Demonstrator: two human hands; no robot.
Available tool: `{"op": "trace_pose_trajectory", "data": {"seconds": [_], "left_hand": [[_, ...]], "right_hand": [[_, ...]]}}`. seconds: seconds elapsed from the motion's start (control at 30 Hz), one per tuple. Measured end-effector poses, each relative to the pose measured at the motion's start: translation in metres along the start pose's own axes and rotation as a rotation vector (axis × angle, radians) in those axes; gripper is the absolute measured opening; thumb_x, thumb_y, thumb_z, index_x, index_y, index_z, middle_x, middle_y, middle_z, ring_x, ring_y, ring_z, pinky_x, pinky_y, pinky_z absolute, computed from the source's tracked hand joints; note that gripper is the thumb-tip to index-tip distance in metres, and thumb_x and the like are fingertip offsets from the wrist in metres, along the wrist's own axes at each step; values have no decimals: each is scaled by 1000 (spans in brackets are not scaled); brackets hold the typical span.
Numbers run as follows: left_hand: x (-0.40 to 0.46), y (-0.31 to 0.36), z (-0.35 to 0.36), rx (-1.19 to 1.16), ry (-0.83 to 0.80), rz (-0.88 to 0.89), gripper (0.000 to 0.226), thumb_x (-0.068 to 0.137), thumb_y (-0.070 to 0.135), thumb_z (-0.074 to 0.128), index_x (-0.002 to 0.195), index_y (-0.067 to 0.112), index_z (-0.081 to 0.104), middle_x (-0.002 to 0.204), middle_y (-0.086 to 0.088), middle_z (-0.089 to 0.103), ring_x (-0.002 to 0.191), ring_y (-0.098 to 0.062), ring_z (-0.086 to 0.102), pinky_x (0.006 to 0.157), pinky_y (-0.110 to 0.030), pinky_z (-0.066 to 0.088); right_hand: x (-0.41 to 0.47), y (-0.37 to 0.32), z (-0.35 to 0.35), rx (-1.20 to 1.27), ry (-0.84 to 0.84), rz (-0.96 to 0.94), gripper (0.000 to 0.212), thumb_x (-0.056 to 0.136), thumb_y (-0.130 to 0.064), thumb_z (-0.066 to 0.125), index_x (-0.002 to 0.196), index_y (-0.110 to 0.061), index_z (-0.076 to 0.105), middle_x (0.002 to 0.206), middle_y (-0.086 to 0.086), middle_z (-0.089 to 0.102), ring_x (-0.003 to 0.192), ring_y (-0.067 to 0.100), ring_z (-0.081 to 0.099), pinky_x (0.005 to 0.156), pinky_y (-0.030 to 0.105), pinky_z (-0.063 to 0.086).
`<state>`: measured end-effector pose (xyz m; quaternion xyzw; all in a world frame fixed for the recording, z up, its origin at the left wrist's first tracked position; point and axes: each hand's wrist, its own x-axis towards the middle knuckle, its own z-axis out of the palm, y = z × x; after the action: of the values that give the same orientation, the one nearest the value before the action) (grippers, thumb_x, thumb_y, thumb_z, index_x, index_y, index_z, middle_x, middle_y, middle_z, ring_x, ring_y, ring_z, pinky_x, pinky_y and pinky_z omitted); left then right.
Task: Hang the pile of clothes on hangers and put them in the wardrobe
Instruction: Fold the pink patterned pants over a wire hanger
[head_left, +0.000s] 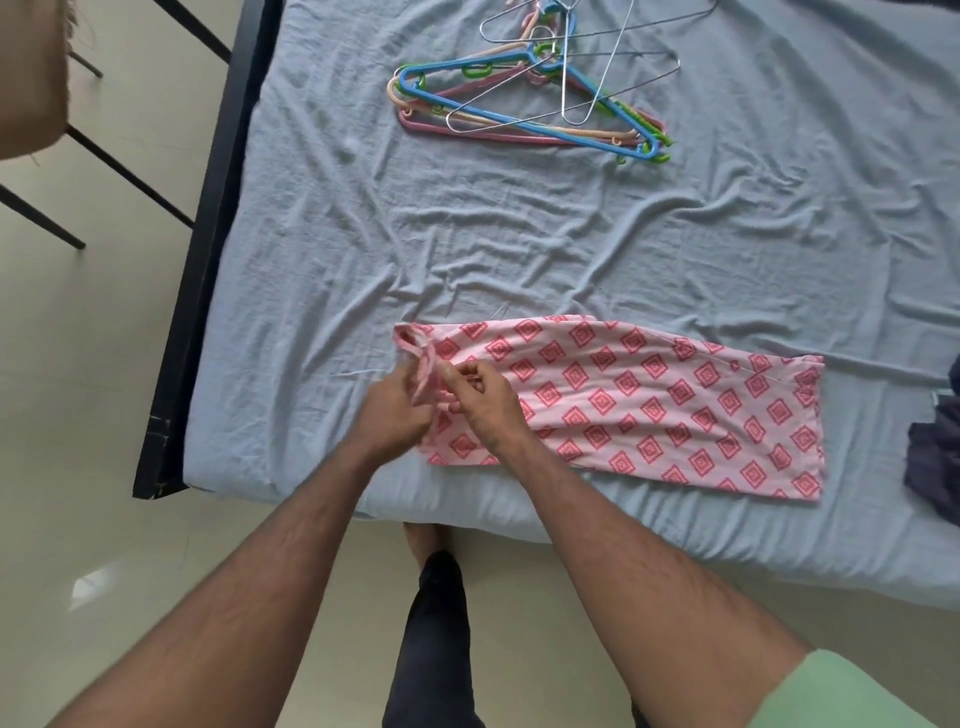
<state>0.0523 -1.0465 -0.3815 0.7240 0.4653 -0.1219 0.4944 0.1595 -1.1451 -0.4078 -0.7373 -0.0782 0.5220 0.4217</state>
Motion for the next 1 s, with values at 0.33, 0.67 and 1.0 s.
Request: {"op": "trace_pose_trajectory", "data": {"seconds": [0.33,0.67,1.0], "left_hand": [[-2,96,103,166,-345,379,54,83,34,67,133,15,62,107,-2,76,94,-11,72,80,-31,59],[35,140,174,418,-217,235,73,86,27,71,150,22,36,126,-6,62,112,-28,60,91,-44,52],[45,192,250,708,-265,295,97,82,27,73,158,30,13,128,-10,64,103,-32,64,81,-42,55]], "right_hand": [[-9,12,-135,223,278,141,30,94,-27,71,119,-14,61,97,3,72,77,19,70,61,28,56],[-34,95,-302,42,423,114,24,89,-21,78,110,-15,71,96,-1,76,87,16,71,77,30,55],[-45,134,-430,5,498,172,38,91,-14,75,126,-12,62,114,6,72,94,17,70,78,35,59]]}}
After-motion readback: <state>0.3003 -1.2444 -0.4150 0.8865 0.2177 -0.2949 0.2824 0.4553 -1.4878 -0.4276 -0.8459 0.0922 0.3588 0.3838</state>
